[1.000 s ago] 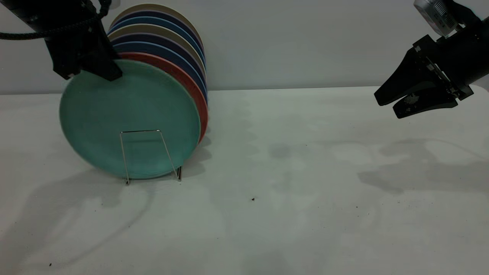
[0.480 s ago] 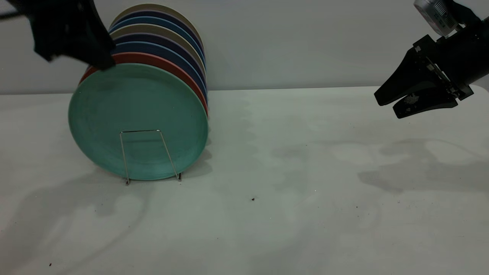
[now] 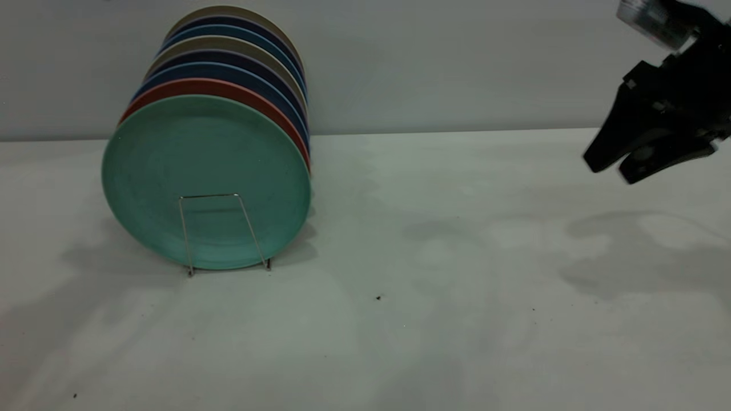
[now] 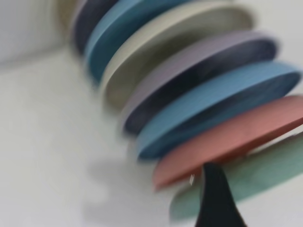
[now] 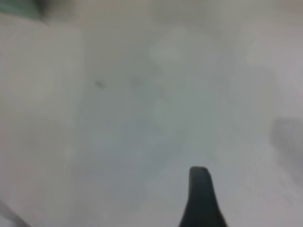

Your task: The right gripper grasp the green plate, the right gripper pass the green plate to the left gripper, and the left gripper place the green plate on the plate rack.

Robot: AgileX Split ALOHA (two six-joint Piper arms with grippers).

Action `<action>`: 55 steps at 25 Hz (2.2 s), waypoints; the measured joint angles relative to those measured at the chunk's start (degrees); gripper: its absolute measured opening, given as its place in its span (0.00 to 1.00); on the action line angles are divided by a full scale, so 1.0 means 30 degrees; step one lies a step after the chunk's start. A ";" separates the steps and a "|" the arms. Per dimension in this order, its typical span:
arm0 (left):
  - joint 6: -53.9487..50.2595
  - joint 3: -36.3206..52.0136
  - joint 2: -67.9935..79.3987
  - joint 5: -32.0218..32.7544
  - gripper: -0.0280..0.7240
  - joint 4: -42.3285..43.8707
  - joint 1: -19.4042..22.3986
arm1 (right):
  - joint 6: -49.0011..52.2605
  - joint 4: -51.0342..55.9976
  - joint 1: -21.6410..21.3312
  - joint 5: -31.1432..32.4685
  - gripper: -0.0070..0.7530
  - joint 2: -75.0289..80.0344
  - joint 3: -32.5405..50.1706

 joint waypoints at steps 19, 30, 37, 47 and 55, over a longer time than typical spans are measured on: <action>-0.7038 0.1280 -1.0100 1.1167 0.68 0.5496 0.0080 | 1.5587 -1.5682 0.5449 0.6189 0.75 -1.3889 0.2231; -0.7985 0.7662 -2.3671 1.1167 0.68 0.7512 0.0080 | 1.3521 -1.3435 0.5449 0.6556 0.75 -2.4927 0.9180; -0.7908 0.9863 -2.7661 1.1167 0.68 0.6911 0.0080 | 1.2129 -1.2903 0.5449 0.6556 0.75 -3.0253 1.2213; -0.6698 1.3438 -2.9830 1.1141 0.68 0.5464 0.0080 | 1.1780 -1.2286 0.5449 0.5375 0.75 -3.6144 1.6162; -0.6655 1.5661 -3.0527 1.0543 0.68 0.5564 0.0080 | 1.1725 -1.2249 0.5449 0.4702 0.75 -3.7895 1.6587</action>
